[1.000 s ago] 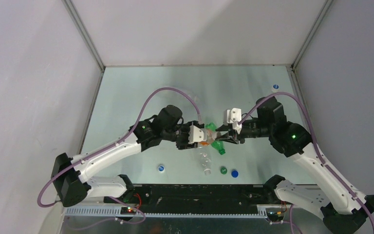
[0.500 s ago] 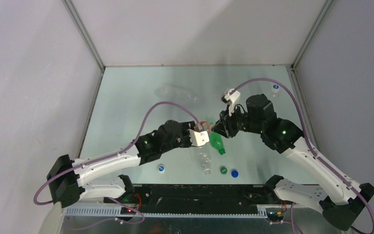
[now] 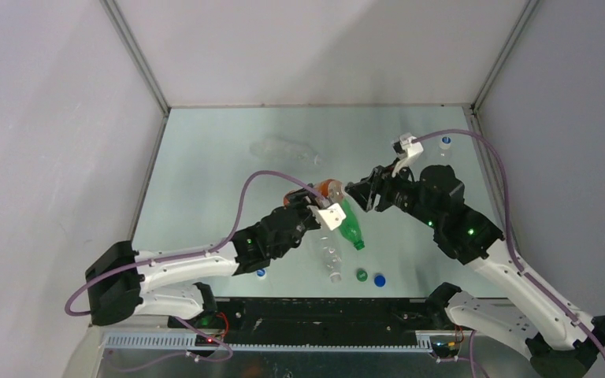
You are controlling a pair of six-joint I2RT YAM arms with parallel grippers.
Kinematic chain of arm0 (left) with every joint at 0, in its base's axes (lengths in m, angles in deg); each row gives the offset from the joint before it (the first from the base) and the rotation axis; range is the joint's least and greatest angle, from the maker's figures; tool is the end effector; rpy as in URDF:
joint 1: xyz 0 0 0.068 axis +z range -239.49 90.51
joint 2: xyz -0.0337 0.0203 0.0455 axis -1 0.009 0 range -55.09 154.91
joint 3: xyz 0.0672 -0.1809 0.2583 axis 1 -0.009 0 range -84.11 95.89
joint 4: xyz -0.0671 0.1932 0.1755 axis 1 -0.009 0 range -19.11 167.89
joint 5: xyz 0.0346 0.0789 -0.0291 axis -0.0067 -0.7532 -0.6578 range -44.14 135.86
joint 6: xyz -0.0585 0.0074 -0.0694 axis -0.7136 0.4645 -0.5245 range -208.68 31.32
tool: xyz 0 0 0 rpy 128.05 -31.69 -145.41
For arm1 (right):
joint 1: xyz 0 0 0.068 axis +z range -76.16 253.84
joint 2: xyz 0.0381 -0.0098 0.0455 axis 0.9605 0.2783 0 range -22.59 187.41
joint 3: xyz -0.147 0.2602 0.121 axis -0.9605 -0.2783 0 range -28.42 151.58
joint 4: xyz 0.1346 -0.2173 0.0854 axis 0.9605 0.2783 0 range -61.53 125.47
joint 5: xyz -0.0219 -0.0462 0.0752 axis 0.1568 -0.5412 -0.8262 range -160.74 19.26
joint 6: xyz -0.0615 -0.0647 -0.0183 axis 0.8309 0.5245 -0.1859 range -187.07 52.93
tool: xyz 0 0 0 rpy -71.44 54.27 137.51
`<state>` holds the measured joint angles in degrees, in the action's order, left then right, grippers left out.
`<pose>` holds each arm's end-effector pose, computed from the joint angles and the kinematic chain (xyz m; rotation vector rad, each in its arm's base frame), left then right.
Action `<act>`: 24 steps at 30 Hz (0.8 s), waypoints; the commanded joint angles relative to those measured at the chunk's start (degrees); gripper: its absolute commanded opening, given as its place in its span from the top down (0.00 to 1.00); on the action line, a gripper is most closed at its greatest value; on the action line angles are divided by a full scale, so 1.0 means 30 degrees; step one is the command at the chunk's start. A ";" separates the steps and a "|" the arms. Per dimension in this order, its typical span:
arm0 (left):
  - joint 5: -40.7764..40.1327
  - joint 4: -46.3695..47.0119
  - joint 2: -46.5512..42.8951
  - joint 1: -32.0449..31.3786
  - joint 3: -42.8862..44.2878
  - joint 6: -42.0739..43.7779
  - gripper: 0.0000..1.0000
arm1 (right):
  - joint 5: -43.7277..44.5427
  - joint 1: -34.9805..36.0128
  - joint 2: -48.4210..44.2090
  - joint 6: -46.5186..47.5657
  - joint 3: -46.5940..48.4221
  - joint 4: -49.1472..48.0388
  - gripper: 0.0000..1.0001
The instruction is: Screw on the bottle caps
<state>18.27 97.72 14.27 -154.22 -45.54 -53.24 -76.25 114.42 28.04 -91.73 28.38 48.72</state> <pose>0.1627 -0.2562 0.3023 1.0866 1.3595 0.0495 0.1593 0.1467 0.4062 -0.3350 1.8788 0.8794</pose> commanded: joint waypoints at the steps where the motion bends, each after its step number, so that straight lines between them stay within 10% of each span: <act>1: 0.2577 0.0507 -0.0802 0.0864 0.0428 -0.3533 0.56 | -0.0707 -0.0179 -0.1154 0.3298 -0.1504 -0.4912 0.42; 9: 0.8823 -0.1548 -0.1282 0.2171 0.1247 -0.5889 0.56 | -0.3711 -0.0707 -0.1683 0.6247 -0.1617 -0.5178 0.41; 24: 1.0914 -0.0716 -0.1346 0.2343 0.1795 -0.7275 0.55 | -0.4107 -0.0520 -0.0857 0.4998 -0.2743 -0.7379 0.50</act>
<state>48.28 91.86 11.46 -147.44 -43.03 -72.34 -88.19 112.67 24.87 -75.82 20.47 30.25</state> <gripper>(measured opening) 0.557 0.528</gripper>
